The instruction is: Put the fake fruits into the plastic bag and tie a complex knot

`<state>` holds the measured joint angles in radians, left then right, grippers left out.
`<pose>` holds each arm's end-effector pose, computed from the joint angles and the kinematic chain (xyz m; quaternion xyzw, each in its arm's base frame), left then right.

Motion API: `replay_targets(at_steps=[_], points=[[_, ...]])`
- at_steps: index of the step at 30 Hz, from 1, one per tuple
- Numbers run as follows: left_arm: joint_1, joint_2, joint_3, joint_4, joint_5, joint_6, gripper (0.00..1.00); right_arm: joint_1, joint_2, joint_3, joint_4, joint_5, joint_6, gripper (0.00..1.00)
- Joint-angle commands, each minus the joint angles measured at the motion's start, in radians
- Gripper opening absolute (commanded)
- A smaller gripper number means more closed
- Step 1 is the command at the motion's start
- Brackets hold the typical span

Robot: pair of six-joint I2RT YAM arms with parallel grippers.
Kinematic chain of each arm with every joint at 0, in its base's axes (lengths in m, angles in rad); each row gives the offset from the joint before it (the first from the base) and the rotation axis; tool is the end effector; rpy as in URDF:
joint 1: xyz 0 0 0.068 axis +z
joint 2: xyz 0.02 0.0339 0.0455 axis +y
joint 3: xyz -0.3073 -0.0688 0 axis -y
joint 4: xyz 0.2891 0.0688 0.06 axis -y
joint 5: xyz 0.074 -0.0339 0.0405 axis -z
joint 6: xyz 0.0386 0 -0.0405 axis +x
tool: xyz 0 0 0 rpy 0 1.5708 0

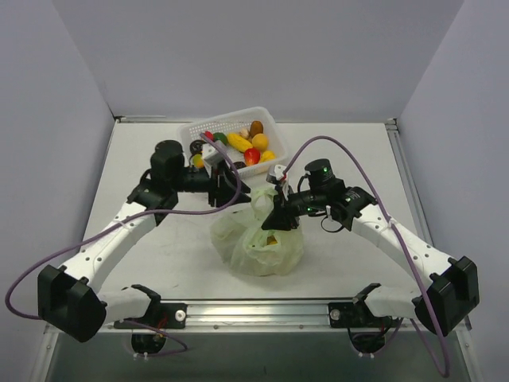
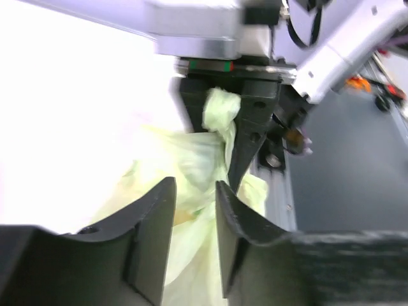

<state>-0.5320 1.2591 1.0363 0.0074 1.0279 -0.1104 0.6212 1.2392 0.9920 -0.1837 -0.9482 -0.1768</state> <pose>0.2528 -0.1871 0.3806 0.4434 0.5989 -0.5358 0.3972 0.2278 0.2016 0.3512 -0.5180 0.5945 0.4807 0.3836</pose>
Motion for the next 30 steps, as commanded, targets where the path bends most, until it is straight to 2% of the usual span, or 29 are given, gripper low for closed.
replay_targets(at_steps=[1,5,6,11,16,21,25,30], points=[[0.121,-0.110,0.034,0.017,0.106,-0.058,0.45,-0.006,-0.027,0.023,0.006,-0.035,-0.024,0.00],[0.144,-0.104,0.116,-0.238,0.078,0.053,0.63,-0.003,-0.027,0.033,0.009,-0.058,-0.061,0.00],[0.144,-0.071,0.131,-0.263,0.081,0.090,0.71,-0.002,-0.026,0.034,0.009,-0.060,-0.079,0.00],[0.139,0.040,0.231,-0.319,0.129,0.159,0.84,0.011,-0.021,0.057,0.001,-0.063,-0.134,0.00],[0.119,0.138,0.300,-0.345,0.132,0.239,0.85,0.025,-0.032,0.062,-0.029,-0.046,-0.207,0.00],[0.093,0.203,0.357,-0.346,0.181,0.236,0.75,0.035,-0.032,0.059,-0.048,-0.021,-0.254,0.00],[0.073,0.217,0.354,-0.354,0.245,0.226,0.73,0.035,-0.030,0.056,-0.049,0.003,-0.259,0.00],[0.041,0.227,0.320,-0.369,0.238,0.204,0.70,0.035,-0.035,0.050,-0.049,0.014,-0.265,0.00]])
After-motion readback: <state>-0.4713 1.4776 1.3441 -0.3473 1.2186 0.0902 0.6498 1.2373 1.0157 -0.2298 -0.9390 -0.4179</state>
